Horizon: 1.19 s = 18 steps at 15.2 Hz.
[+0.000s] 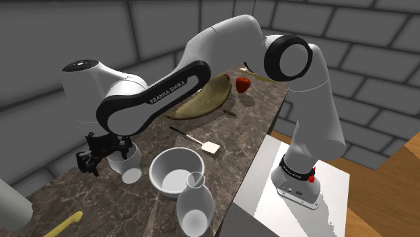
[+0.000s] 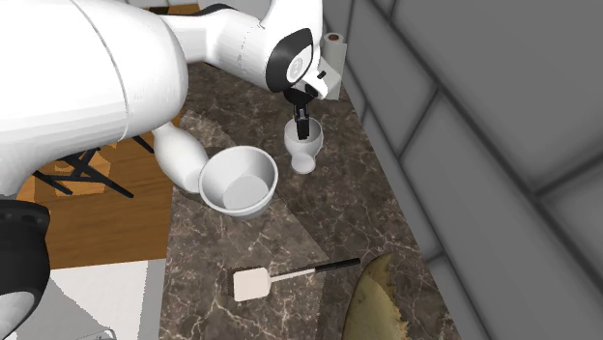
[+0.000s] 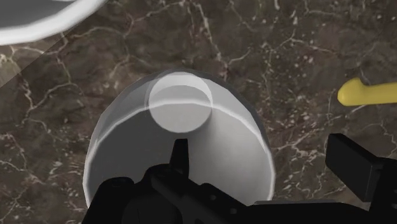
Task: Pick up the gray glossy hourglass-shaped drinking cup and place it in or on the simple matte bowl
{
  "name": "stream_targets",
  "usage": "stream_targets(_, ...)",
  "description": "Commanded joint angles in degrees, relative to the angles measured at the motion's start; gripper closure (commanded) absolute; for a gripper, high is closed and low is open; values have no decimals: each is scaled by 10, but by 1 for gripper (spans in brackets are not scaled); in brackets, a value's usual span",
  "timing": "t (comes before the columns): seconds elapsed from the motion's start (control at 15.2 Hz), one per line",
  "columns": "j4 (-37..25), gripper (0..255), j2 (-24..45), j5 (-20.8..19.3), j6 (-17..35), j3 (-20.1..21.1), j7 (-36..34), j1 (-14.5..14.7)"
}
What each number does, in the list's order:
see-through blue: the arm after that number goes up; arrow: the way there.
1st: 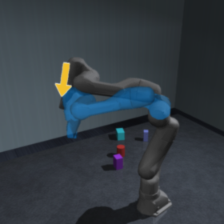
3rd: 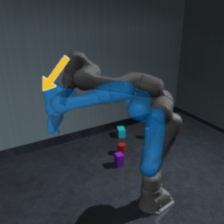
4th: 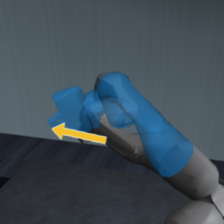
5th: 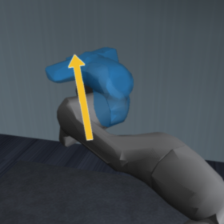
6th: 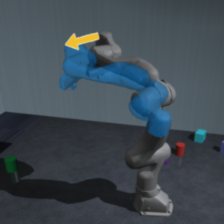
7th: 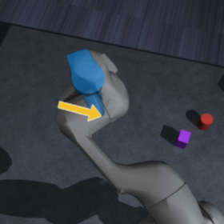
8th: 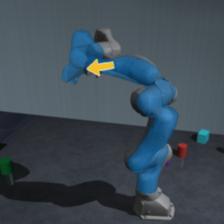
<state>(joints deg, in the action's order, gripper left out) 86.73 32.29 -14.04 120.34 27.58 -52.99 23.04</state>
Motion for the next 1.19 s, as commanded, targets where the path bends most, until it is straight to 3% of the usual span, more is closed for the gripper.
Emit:
stream_targets(0.0,0,0,0,0,0,0,0,0)
stream_targets(0.07,0,255,0,0,0,0,0,0)
stream_targets(0.66,0,255,0,0,0,0,0,0)
stream_targets(1.12,-30,255,-17,9,-45,6,5,-1)
